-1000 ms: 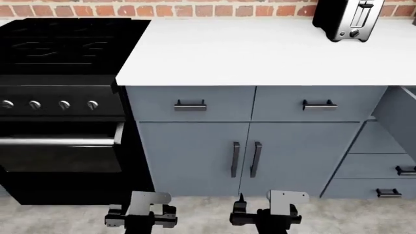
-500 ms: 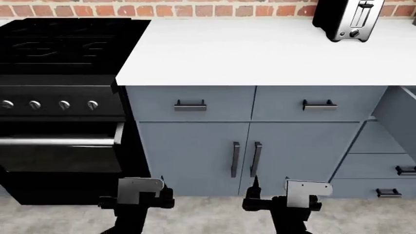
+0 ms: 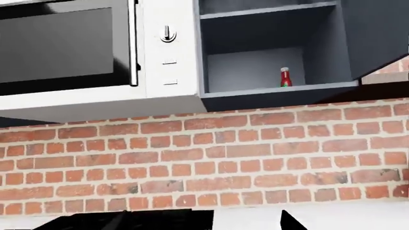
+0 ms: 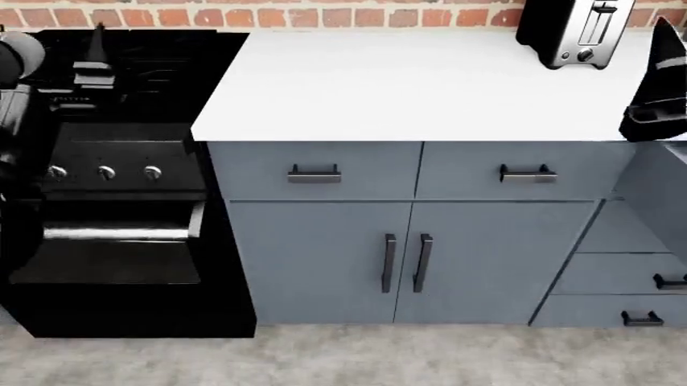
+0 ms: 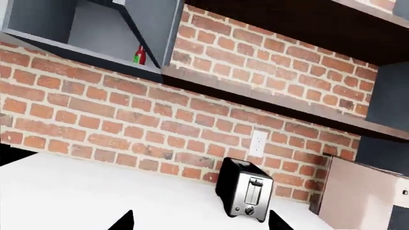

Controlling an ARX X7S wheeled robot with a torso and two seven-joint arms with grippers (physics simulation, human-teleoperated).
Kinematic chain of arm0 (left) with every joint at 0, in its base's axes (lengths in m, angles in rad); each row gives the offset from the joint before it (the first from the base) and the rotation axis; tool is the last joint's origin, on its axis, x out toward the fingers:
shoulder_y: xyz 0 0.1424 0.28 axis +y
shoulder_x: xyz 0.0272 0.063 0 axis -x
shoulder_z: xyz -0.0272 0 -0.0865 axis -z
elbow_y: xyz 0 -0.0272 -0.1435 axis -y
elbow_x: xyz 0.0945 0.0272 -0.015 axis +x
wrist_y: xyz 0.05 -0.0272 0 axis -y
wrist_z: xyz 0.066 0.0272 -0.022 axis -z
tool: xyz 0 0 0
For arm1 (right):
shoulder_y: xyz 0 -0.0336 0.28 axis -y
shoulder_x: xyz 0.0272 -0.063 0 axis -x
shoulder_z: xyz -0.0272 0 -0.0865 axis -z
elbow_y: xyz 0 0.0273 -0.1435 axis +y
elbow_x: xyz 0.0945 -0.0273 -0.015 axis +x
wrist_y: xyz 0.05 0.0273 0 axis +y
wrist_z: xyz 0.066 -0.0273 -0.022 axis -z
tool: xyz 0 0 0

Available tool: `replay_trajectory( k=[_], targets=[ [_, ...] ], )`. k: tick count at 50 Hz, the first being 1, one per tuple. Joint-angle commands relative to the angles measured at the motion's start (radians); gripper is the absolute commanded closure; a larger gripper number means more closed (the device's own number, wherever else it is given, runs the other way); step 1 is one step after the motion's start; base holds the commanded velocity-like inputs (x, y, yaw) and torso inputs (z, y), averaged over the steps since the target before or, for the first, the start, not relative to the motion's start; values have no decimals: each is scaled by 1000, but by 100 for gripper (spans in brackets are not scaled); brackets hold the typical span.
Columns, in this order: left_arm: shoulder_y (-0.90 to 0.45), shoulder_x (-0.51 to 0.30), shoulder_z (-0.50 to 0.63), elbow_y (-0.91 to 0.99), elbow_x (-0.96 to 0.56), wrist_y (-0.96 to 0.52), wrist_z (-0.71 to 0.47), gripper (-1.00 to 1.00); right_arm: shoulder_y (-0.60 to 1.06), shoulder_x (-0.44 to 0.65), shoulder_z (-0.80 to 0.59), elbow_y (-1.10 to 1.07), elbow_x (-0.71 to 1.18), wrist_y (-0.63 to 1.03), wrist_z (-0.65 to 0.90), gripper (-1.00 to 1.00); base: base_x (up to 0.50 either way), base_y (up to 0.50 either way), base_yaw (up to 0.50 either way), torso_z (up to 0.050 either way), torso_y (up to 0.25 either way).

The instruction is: Pick and place the shaker into the drawer. Then close the cabinet.

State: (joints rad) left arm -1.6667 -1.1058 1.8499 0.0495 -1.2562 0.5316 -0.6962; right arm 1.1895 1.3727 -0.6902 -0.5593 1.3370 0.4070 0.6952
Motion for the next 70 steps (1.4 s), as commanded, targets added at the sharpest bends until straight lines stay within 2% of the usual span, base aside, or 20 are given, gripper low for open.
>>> replay_trajectory(
  k=[1,6,11,16,23,31,35,42,49,70],
  targets=[
    [-287,-146,-99,52,-51,-157,126,-100,691,-125,216,99,37,734,-248,-100,0,0,0,0,0],
    [-344,-208,-124,93,-39,-202,146,-100,988,-258,107,219,-182,875,-443,-100,0,0,0,0,0],
    [-382,-250,-147,123,-44,-238,159,-100,1163,-360,1,320,-393,901,-618,-100,0,0,0,0,0],
    [-405,-291,-164,146,-49,-261,168,-100,1165,-499,102,336,-755,994,-892,-100,0,0,0,0,0],
    [-420,-347,-183,213,-48,-276,171,-100,1164,-575,150,330,-984,1028,-1064,-100,0,0,0,0,0],
    [-406,-395,-183,273,-40,-265,171,-100,1126,-587,204,277,-998,1088,-1069,-100,392,-316,0,0,0],
    [-403,-410,-185,303,-39,-269,176,-100,1152,-603,190,322,-1013,1071,-1077,-100,420,-307,0,0,0],
    [-393,-419,-187,323,-42,-265,178,-100,1159,-658,182,358,-1173,1051,-1198,-100,440,-259,0,0,0],
    [-374,-419,-180,328,-38,-247,176,-100,1110,-649,172,306,-1176,1064,-1205,-100,500,0,0,0,0],
    [-364,-437,-200,371,-50,-245,186,-100,1100,-646,143,305,-1194,1068,-1211,-100,500,32,0,0,1]
  ],
)
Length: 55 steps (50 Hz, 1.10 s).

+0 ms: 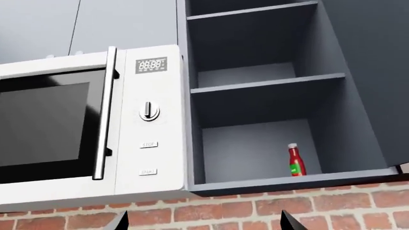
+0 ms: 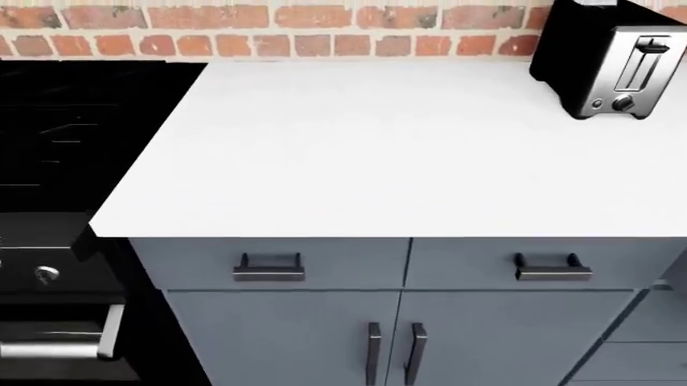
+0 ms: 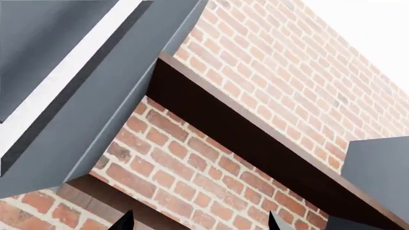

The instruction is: Pick and place the shaker into the drawer. Then close the cabinet.

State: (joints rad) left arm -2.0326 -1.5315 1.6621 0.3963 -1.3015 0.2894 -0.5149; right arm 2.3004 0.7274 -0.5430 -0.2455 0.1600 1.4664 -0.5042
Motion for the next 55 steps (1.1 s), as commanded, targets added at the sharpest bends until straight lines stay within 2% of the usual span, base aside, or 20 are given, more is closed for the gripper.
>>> replay_trajectory(
  k=[1,44,55],
  targets=[
    [3,-9,-12,25,-5,-2,5,-100,-11,0,-4,-11,-17,9,-13,-100,500,0,0,0,0],
    [35,-9,-39,71,-5,1,7,-100,-35,21,16,-55,-29,14,-26,-100,500,38,0,0,1],
    [49,-6,-39,77,-2,7,8,-100,-52,21,43,-73,-25,16,-25,-100,1,0,0,0,1]
  ],
)
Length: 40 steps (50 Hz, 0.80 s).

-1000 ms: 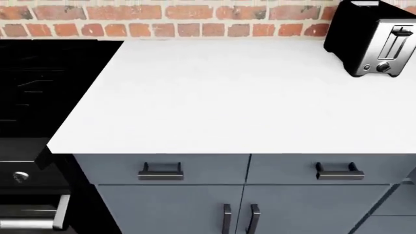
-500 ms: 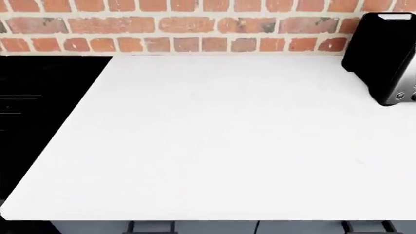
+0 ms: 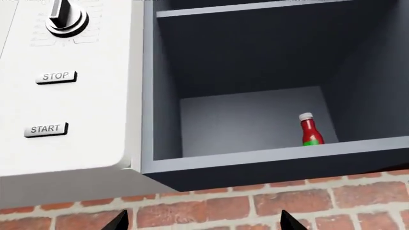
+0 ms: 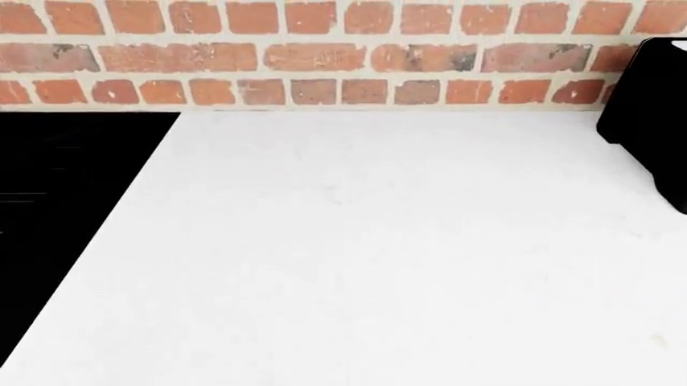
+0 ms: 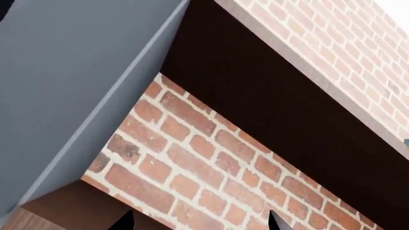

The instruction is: Pick and place the shaker into the drawer. Then close the cabinet.

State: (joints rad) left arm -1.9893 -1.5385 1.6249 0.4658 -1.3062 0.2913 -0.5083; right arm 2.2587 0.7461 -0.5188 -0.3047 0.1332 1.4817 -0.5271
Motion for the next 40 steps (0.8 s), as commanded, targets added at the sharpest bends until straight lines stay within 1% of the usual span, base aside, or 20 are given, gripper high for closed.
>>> replay_trajectory(
  k=[1,3,11,20,22,24,27,30,33,35,37,40],
  targets=[
    [7,1,-2,8,3,6,2,-100,-11,2,17,-15,3,1,-4,-100,16,0,0,0,0],
    [10,1,-2,8,4,8,2,-100,-12,3,16,-17,4,3,-5,-100,209,0,0,0,0],
    [18,-2,-4,12,4,12,4,-100,-17,6,13,-22,4,6,-7,-100,500,0,0,0,0],
    [23,-10,-8,30,-1,10,5,-100,71,-18,-30,1,-20,-2,-8,-100,0,0,0,0,1],
    [25,-11,-9,36,-2,9,4,-100,95,-31,-40,9,-51,-16,-26,-100,0,0,0,0,0],
    [25,-12,-11,42,-4,8,3,-100,97,-74,-33,22,-218,-38,-144,-100,0,0,0,0,0],
    [28,-15,-12,51,-6,9,0,-100,97,-191,22,91,-574,-113,-403,-100,0,0,0,0,0],
    [33,-16,-10,60,-7,13,-2,-100,97,-352,159,193,-920,-276,-645,-100,0,0,0,0,0],
    [43,-17,-4,68,-5,25,-8,-100,97,-519,322,270,-1146,-462,-791,-100,0,0,0,0,0],
    [55,-16,4,77,-4,38,-16,-100,96,-581,342,318,-1179,-502,-837,-100,0,0,0,0,0],
    [66,-17,12,90,-3,51,-24,-100,71,-605,330,347,-1161,-522,-836,-100,0,0,0,0,0],
    [91,-22,31,112,2,84,-37,-100,17,-643,308,400,-1110,-583,-792,-100,0,0,0,0,0]
  ],
)
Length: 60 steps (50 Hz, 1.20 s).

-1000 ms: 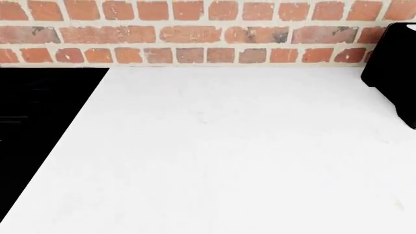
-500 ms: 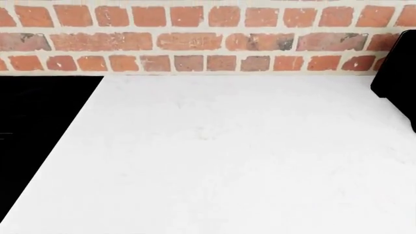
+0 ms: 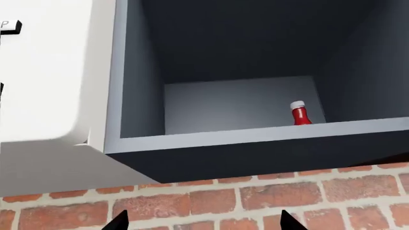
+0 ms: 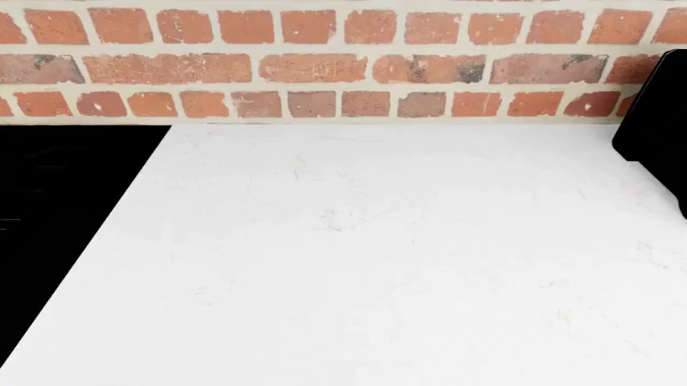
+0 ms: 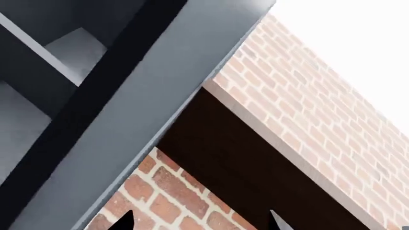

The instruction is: Pick and place the shaker into the drawer. Then close the cabinet.

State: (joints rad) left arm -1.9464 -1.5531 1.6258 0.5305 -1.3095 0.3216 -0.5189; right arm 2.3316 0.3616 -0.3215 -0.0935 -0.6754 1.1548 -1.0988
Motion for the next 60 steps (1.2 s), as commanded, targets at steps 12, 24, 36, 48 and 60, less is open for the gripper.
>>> replay_trajectory(
  k=[12,24,36,48,60],
  targets=[
    [240,-7,208,30,130,281,-85,-100,-57,-358,-35,490,44,-321,-10,-100,0,0,3,0,0],
    [437,34,378,9,265,520,-184,-100,-35,-360,-270,907,452,-466,147,-100,5,0,6,0,0],
    [580,72,473,-33,390,653,-274,-100,-35,-361,-916,1402,1167,-728,400,-100,8,3,6,0,0],
    [585,54,471,-37,401,611,-292,-100,-188,-272,-458,1402,726,-600,511,-100,5,2,2,0,0],
    [584,60,462,-31,410,595,-298,-100,-181,-259,-415,1402,678,-592,522,-100,3,0,0,0,0]
  ],
)
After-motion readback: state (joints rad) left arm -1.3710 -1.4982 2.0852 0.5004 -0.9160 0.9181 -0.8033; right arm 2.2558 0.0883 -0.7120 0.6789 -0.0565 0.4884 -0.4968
